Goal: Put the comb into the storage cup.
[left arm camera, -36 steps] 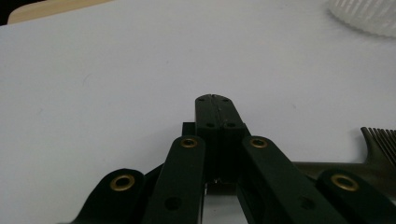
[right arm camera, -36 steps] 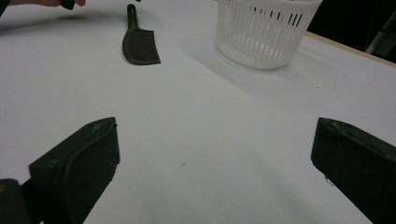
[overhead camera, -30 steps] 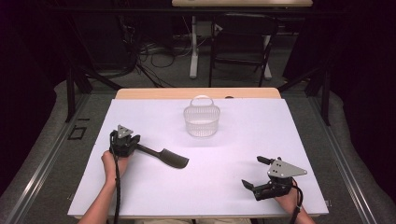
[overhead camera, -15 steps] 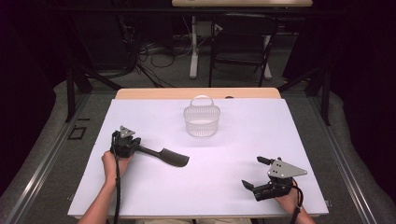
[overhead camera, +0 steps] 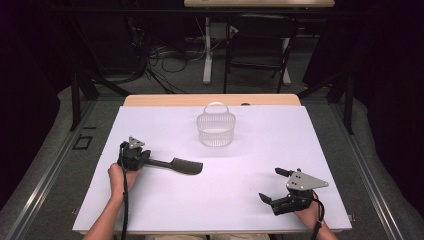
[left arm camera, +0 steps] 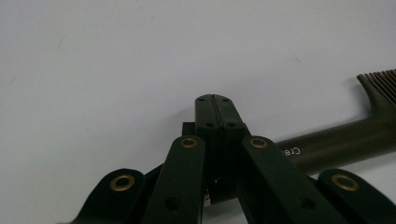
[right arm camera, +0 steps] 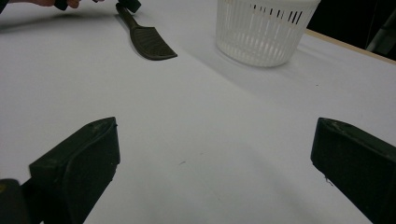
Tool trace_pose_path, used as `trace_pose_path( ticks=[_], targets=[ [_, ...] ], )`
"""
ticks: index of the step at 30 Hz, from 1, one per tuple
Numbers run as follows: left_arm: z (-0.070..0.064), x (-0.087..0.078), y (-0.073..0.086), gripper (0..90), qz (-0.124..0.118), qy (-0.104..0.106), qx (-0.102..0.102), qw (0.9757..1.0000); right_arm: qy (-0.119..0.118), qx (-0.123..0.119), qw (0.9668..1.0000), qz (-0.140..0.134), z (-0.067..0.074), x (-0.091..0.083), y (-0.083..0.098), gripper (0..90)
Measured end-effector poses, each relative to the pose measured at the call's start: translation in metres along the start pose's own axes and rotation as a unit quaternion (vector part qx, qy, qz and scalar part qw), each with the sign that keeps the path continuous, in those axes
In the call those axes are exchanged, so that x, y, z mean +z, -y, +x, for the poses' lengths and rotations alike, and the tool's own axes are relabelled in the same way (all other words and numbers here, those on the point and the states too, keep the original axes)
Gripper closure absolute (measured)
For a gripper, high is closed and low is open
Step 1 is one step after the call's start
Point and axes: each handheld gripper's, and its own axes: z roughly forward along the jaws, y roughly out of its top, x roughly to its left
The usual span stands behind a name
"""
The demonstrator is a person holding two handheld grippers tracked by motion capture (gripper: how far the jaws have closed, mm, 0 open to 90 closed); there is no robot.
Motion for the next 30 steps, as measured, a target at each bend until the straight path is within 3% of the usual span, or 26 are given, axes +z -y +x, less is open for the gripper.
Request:
trace_pose_path(
  ticks=[9, 30],
  targets=[
    [-0.003, -0.005, 0.009, 89.7, 0.011, 0.005, -0.001, 0.9999, 0.001, 0.001, 1.0000, 0.003, 0.000, 0.000, 0.000, 1.1],
    [-0.012, -0.013, 0.011, 89.5, 0.030, 0.021, 0.006, 0.9993, 0.001, -0.001, 1.0000, 0.003, -0.001, 0.000, 0.000, 1.3]
  ],
)
